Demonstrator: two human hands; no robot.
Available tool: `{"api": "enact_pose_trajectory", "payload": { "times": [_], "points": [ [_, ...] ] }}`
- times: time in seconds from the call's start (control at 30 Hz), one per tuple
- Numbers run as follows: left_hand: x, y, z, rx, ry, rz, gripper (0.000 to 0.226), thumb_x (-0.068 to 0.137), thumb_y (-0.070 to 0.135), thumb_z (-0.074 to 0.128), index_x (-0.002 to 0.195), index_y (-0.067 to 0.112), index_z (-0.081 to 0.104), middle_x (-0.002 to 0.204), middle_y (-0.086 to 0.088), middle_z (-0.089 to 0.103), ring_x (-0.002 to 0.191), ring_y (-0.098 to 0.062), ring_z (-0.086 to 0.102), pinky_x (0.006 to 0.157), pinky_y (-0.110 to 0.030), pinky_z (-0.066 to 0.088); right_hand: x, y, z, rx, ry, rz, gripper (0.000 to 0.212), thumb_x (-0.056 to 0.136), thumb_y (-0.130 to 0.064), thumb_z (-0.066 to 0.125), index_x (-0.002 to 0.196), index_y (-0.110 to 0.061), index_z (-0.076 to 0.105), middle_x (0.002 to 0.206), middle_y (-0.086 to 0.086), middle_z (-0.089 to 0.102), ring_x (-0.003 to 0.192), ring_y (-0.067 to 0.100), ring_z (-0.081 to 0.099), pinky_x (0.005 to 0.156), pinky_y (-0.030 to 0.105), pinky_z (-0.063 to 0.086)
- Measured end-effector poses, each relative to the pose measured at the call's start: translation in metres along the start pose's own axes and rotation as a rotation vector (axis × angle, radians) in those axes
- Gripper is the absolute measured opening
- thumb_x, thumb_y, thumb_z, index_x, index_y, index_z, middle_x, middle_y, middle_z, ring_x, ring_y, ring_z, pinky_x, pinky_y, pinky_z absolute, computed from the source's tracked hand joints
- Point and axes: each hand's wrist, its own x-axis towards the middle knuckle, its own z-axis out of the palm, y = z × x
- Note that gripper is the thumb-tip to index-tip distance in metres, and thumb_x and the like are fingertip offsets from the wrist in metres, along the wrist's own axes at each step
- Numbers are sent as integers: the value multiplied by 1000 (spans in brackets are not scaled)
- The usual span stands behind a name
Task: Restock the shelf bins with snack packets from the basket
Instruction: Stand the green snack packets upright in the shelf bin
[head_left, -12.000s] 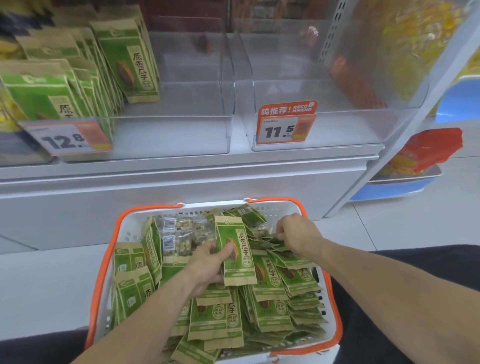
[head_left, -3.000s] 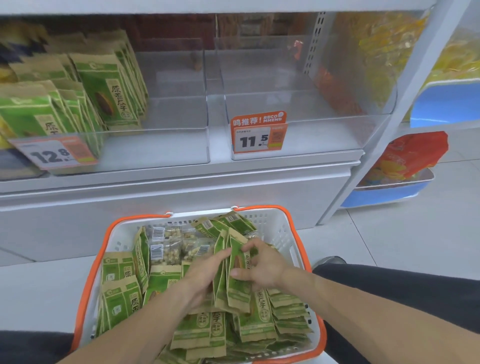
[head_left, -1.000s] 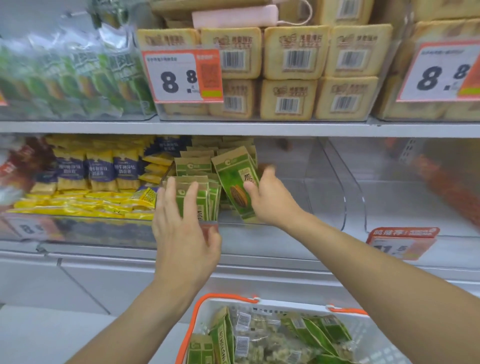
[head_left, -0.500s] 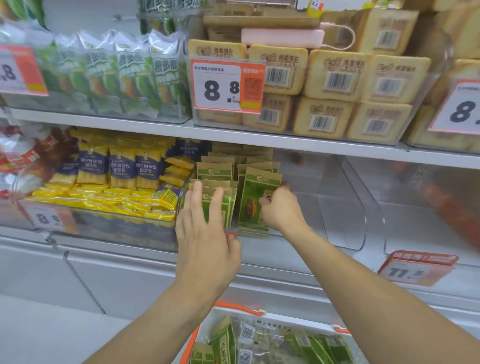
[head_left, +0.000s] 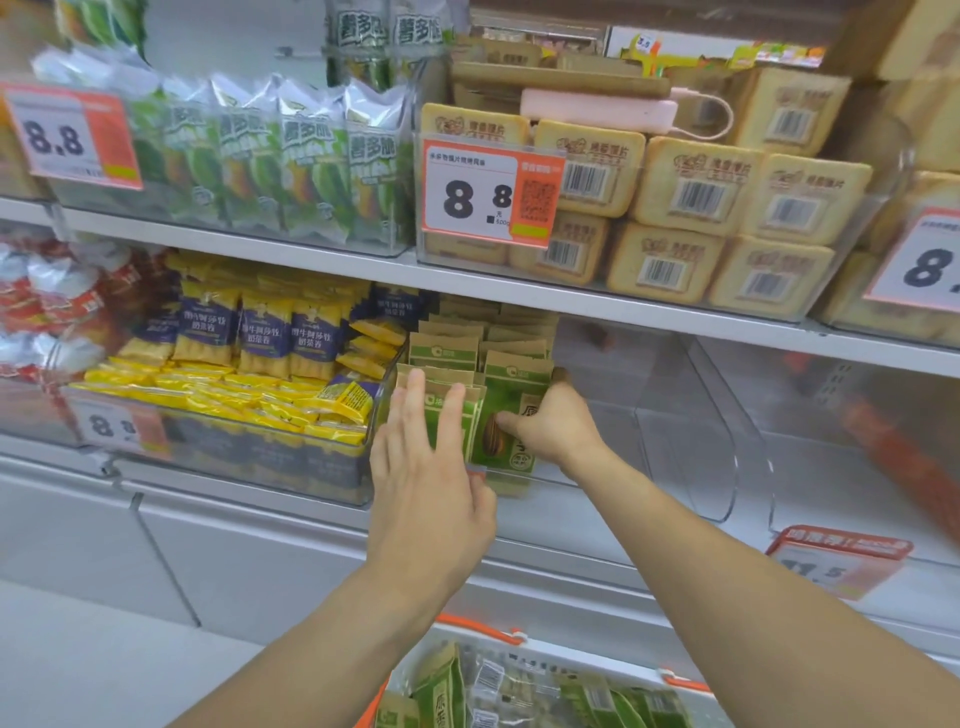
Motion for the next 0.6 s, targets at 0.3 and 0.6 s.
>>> {"api": "enact_pose_trajectory", "payload": {
  "times": [0.3,0.6],
  "points": [
    [1,1,0,-16,1,-2,81,84,21,60,155,21,21,164,-10,-3,152,-29,2,120,-48,16,-3,-5,7,-106,-34,15,74,72,-23,88,130,-10,44,120,7,63,111,28,64,91,36,54],
    [2,2,3,0,15,-4,83,81,21,64,154,19,25,164,-13,3,152,-32,7,119,-51,20,-9,-9,12,-170,52,-39,69,85,-21,77,134,-5,31,121,17,63,114,38,61,89,41,49]
  ]
}}
